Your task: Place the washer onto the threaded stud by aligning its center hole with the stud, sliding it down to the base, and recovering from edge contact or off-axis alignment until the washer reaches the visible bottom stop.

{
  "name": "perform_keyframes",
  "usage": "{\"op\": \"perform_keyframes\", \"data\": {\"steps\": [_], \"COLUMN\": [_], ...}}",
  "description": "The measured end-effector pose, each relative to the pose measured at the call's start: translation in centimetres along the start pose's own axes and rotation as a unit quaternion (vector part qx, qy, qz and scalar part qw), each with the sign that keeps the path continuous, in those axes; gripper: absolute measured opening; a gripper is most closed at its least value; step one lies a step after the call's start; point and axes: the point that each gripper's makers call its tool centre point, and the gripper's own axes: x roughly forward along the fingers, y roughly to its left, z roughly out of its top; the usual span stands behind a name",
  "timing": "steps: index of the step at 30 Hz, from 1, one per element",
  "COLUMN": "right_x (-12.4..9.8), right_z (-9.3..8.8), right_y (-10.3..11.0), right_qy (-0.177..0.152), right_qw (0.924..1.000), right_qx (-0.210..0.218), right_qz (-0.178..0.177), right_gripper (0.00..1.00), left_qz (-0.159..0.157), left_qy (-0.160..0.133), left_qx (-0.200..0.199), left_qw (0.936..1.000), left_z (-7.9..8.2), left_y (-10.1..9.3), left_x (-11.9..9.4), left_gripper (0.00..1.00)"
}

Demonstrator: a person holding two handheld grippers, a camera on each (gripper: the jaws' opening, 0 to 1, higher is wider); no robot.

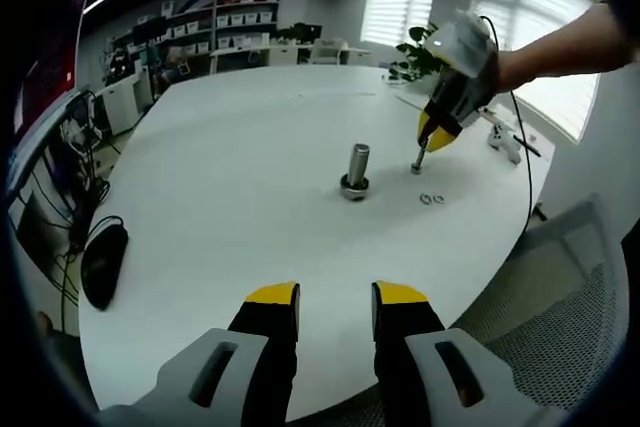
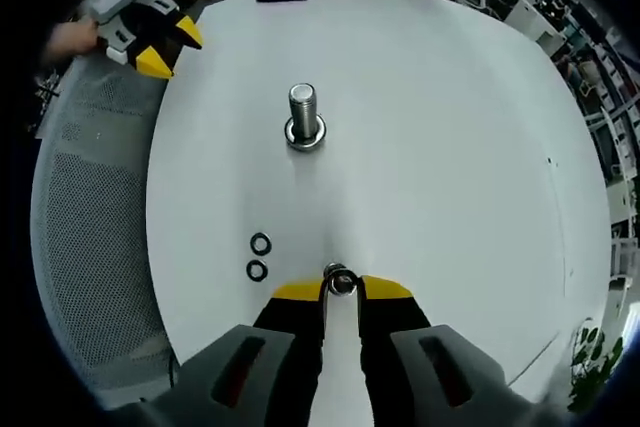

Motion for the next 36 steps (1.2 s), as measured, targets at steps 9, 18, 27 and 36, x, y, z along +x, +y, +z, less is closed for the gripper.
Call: {"op": "perform_keyframes", "data": {"steps": [9, 18, 27, 36], "right_x": [1.7, 2.8, 2.9, 2.2], "right_z": [-0.7, -1.5, -1.4, -1.6], "right_y": [0.4, 0.6, 0.4, 0.4], "right_qy": [0.014, 0.028, 0.022, 0.006], "right_qw": [0.9998, 0.9995, 0.9997, 0.9998], "right_qx": [0.000, -0.005, 0.001, 0.017], "right_qz": [0.011, 0.010, 0.010, 0.003], "right_gripper": [0.14, 0.15, 0.16, 0.21], "left_qz": [0.000, -0.004, 0.002, 0.002], "left_qy": [0.005, 0.012, 0.019, 0.026], "left_qx": [-0.001, 0.003, 0.003, 0.006], "left_qw": [1.0000, 0.9999, 0.9998, 0.9997], "left_z": [-0.2, -0.4, -0.7, -0.9], "left_y": [0.0, -0.2, 0.0, 0.0], "left_x": [0.1, 0.2, 0.2, 0.3], "left_gripper": [0.27, 0.27, 0.27, 0.27]}}
